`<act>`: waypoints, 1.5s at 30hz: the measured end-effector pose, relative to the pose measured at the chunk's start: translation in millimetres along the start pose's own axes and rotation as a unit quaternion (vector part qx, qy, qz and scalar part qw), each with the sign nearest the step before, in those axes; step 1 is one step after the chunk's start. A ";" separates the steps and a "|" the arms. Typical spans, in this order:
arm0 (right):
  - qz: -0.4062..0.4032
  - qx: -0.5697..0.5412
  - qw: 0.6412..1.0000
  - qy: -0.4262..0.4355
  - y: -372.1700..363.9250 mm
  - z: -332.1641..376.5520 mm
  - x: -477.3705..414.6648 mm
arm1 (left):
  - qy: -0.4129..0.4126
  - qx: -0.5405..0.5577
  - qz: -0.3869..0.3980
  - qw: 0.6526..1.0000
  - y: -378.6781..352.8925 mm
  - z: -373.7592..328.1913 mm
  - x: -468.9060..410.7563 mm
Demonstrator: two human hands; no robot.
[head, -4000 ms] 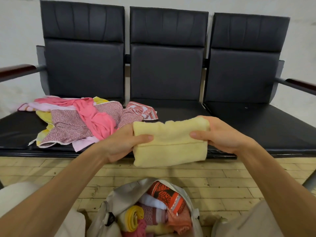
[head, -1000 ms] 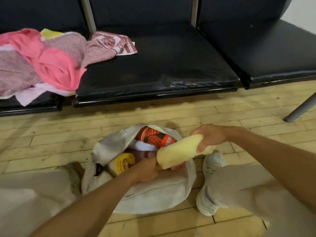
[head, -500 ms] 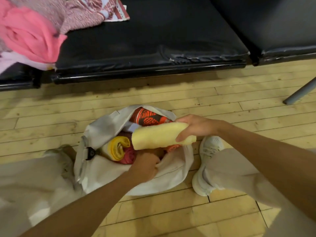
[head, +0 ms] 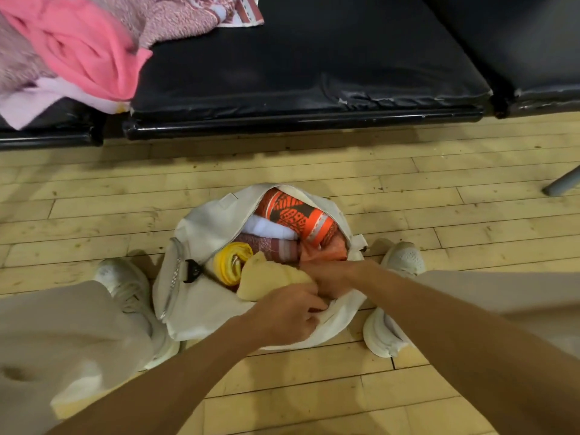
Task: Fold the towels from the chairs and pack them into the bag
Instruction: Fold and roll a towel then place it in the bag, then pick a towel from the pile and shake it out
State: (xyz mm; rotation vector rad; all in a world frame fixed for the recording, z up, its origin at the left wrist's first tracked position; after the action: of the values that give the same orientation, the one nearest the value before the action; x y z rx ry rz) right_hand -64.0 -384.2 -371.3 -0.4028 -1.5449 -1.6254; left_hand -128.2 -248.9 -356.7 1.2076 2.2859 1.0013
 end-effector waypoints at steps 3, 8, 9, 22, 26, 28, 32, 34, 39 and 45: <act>-0.034 0.010 0.999 0.010 5.2 -14.8 4.3 | 0.039 0.013 -0.020 0.999 10.9 6.5 -6.0; -0.031 0.059 0.998 0.002 8.1 -26.8 17.6 | 0.077 -0.152 -0.033 0.985 25.4 44.1 -4.7; -0.028 0.067 0.997 0.006 6.6 -27.3 17.9 | 0.098 -0.160 -0.008 0.982 28.0 46.2 -3.5; -0.248 0.022 0.967 -0.051 154.3 5.2 101.2 | 0.100 -0.080 -0.019 0.992 173.4 -12.9 -33.4; -0.322 -0.023 0.946 -0.027 204.2 39.7 122.2 | 0.082 -0.131 -0.075 0.985 231.1 -36.0 -13.4; -0.341 -0.034 0.939 -0.014 227.5 58.9 127.1 | 0.075 -0.140 -0.105 0.982 259.6 -43.3 2.2; -0.362 -0.060 0.930 0.021 273.2 100.8 121.0 | 0.098 -0.147 -0.159 0.971 316.6 -35.9 43.3; -0.384 -0.081 0.919 0.041 292.2 121.3 108.7 | 0.123 -0.166 -0.201 0.958 340.5 -20.6 67.5; -0.397 -0.183 0.896 0.079 320.1 174.8 55.7 | 0.229 -0.213 -0.279 0.908 370.4 28.9 134.6; -0.365 -0.240 0.897 0.070 315.4 242.2 -14.7 | 0.329 -0.167 -0.356 0.859 380.0 49.7 178.3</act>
State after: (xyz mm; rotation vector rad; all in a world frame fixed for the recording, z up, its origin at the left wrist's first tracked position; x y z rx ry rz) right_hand 103.8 -119.0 -126.6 0.0749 -1.2296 -2.5743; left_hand 15.1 63.7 -111.0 -0.2021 2.5273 1.5348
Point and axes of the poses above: each hand's wrist, its own x-axis away from the middle knuckle, its own y-axis out of the back of the hand, z = x × y, the point moved 2 cm from there along -x, towards the middle knuckle, and after that the axes turned 12 degrees about -y, right-handed, at the moved point
